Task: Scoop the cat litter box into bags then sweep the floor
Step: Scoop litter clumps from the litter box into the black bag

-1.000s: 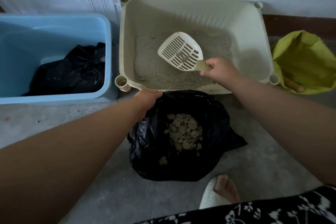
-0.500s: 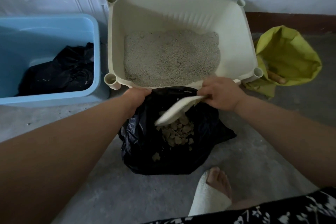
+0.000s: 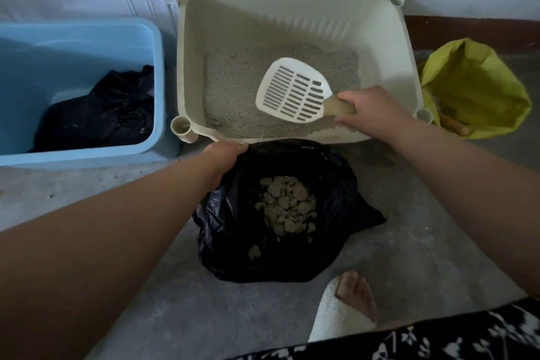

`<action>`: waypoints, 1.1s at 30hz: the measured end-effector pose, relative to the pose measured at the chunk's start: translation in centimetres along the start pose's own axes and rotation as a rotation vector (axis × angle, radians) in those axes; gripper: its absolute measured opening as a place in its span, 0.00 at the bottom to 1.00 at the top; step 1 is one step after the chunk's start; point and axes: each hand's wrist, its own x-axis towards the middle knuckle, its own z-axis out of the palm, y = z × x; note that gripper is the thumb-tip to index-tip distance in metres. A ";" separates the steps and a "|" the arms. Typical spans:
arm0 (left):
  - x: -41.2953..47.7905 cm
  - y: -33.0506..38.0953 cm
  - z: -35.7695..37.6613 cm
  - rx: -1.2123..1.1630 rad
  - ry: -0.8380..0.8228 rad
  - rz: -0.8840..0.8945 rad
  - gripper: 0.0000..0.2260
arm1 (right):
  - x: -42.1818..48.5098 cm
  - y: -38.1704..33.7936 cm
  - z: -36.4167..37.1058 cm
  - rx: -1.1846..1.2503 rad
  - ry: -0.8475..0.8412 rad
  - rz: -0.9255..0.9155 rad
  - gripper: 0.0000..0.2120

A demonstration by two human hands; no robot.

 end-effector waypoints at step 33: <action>1.0 0.1 -0.8 0.099 -0.058 -0.004 0.19 | 10.0 -5.0 2.8 0.111 -0.139 0.037 0.15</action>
